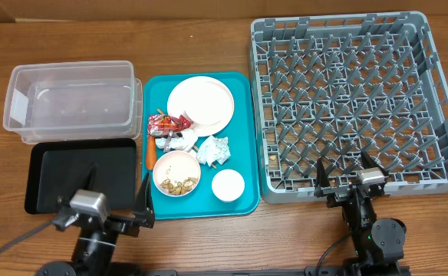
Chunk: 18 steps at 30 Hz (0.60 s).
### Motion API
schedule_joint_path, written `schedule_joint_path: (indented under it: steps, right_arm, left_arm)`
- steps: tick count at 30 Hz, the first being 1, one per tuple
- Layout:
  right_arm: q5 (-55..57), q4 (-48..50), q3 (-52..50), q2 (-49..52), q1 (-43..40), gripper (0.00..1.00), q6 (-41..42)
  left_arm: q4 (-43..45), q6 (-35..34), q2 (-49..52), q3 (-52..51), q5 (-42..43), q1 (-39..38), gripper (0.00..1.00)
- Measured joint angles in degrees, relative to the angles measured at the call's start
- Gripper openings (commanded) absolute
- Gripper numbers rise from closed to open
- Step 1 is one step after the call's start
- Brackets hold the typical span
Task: Sort waste into correct bins and load items into the dishwasher
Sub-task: 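Move the left gripper over the teal tray and grasp the crumpled tissue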
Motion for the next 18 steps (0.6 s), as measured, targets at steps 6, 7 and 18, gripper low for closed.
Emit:
schedule_joint_path:
  steps: [6,7,18]
  right_arm:
    - [0.00,0.00,0.00,0.00,0.00,1.00,0.02]
    - [0.00,0.00,0.00,0.00,0.00,1.00,0.02]
    - [0.00,0.02,0.00,0.00,0.00,1.00,0.02]
  left_arm:
    - [-8.59,0.85,14.32,11.04,0.46,0.00,1.00]
    - [-10.47,0.87,17.22,12.98,0.76,0.00,1.00]
    - [-18.27,0.85,45.53,21.97,3.65,0.00,1.00]
